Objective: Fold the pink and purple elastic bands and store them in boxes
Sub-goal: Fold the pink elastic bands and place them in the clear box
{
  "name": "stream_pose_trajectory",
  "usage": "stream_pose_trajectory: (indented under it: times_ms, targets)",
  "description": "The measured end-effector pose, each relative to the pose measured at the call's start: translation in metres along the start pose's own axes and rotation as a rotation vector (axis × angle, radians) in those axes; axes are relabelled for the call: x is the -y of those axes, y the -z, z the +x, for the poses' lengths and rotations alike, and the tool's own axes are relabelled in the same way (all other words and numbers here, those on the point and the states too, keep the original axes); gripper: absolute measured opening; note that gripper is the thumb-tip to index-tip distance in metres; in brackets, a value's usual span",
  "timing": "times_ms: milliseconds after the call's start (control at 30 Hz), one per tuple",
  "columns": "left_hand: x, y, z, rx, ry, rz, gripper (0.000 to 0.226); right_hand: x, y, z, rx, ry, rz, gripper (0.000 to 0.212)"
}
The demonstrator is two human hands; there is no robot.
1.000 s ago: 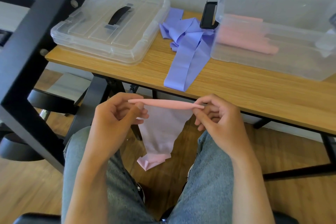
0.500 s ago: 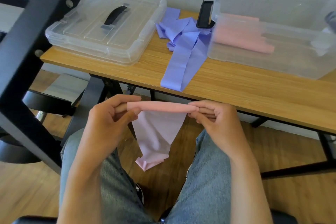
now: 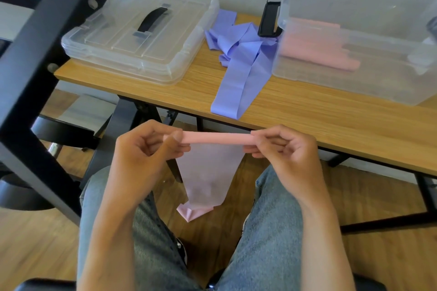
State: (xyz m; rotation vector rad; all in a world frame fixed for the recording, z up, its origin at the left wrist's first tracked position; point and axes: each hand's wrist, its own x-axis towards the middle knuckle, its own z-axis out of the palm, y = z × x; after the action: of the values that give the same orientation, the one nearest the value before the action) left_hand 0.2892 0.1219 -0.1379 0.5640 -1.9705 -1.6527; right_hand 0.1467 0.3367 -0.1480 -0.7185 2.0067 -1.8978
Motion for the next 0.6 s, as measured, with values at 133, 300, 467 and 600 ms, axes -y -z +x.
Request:
stream_pose_trajectory:
  times_ms: [133,300,467,600]
  targets:
    - [0.0016,0.0043,-0.0008,0.024,0.006,0.090,0.045,-0.0048,0.0032,0.0012,0.010,-0.059,-0.099,0.036]
    - [0.0052,0.0080,-0.0001,0.026,-0.020,0.273,0.028,-0.0055,0.0019,0.0013,0.044,-0.040,-0.331,0.022]
    - [0.0043,0.0055,-0.0011,0.032,0.025,0.191,0.021,-0.0030,-0.0012,-0.0010,0.107,-0.055,-0.307,0.010]
    - [-0.0010,0.0022,-0.0027,0.027,0.025,0.057,0.019,0.0004,-0.0034,-0.0005,0.049,-0.022,-0.131,0.012]
